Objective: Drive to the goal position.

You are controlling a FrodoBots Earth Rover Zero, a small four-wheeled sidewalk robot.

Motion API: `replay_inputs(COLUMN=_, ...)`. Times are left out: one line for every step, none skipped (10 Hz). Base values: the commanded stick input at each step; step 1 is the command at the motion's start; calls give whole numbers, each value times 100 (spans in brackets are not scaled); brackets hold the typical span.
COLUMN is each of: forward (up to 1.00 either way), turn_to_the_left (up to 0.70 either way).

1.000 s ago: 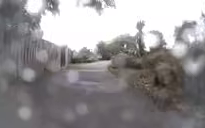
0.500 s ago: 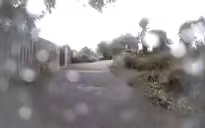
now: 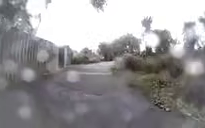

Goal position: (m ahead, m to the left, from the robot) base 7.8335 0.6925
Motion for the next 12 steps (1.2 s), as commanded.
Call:
replay_inputs(forward=100, turn_to_the_left=0)
replay_inputs(forward=100, turn_to_the_left=0)
replay_inputs(forward=100, turn_to_the_left=0)
replay_inputs(forward=100, turn_to_the_left=0)
replay_inputs(forward=100, turn_to_the_left=0)
replay_inputs(forward=100, turn_to_the_left=0)
replay_inputs(forward=100, turn_to_the_left=0)
replay_inputs(forward=100, turn_to_the_left=0)
replay_inputs(forward=100, turn_to_the_left=0)
replay_inputs(forward=100, turn_to_the_left=0)
replay_inputs(forward=100, turn_to_the_left=0)
replay_inputs(forward=100, turn_to_the_left=0)
